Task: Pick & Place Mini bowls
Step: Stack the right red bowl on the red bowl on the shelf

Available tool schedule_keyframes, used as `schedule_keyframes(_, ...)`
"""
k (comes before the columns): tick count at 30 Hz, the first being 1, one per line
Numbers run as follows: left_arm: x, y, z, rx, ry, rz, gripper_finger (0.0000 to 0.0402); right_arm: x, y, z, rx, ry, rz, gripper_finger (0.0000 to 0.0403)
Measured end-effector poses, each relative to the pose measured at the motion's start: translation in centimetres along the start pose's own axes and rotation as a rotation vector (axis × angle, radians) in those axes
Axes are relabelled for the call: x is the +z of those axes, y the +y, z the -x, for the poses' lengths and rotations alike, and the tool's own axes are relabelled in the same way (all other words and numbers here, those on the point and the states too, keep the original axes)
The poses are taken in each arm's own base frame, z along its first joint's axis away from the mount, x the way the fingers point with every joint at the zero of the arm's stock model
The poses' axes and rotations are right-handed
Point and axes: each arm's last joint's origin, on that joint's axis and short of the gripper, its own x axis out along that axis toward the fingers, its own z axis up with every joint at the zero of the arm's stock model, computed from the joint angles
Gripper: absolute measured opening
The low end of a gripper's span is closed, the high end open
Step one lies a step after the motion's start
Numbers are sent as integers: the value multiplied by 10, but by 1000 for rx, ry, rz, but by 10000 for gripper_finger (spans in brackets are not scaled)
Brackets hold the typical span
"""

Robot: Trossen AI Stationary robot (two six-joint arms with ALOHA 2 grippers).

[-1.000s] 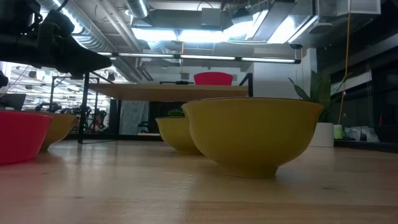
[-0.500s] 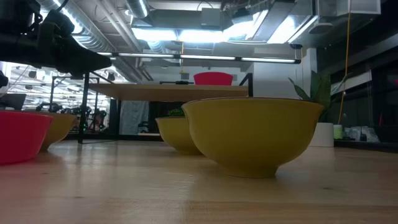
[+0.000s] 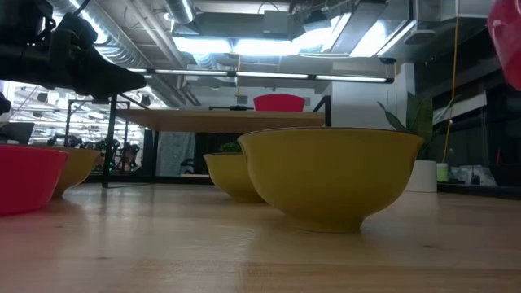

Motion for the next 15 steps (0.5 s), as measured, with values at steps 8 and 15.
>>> schedule_keyframes(8, 0, 0, 0, 0, 0, 0, 98, 6, -4, 28, 32, -17, 11, 7)
schedule_keyframes(15, 0, 0, 0, 0, 0, 0, 98, 16, -11, 53, 77, -61, 32, 7)
